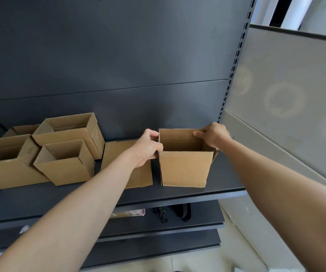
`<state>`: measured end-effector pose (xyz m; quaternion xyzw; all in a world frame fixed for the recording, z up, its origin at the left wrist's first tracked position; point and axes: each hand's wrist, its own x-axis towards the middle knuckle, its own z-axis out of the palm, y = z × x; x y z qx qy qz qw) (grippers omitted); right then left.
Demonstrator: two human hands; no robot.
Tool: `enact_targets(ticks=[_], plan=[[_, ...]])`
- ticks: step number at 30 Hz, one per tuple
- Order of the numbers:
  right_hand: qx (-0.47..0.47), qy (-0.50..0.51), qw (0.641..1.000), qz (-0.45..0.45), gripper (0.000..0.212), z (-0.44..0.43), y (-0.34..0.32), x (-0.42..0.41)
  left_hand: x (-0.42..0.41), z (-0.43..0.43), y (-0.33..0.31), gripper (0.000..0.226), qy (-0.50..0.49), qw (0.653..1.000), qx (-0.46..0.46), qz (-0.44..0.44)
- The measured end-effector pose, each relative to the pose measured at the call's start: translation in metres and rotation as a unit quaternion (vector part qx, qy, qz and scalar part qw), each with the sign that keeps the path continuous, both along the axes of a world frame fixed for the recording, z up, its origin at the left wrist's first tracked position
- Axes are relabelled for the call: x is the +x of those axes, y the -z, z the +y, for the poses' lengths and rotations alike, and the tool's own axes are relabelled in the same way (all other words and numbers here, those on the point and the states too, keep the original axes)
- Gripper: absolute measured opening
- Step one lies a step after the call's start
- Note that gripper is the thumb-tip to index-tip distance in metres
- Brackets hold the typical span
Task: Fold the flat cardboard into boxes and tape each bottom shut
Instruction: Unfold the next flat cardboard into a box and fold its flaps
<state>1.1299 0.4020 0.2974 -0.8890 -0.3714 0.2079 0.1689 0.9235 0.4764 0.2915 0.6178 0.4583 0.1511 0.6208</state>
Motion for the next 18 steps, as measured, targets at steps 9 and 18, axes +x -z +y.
enact_targets(ticks=[9, 18], plan=[[-0.019, 0.014, 0.999, 0.046, 0.054, -0.002, -0.009, -0.006, -0.001, -0.011, 0.005, 0.049, -0.024, 0.999, 0.023, -0.014], [-0.011, 0.043, 0.994, 0.102, 0.057, -0.003, -0.014, -0.01, 0.005, -0.018, 0.001, 0.052, 0.047, 0.997, 0.036, 0.053]])
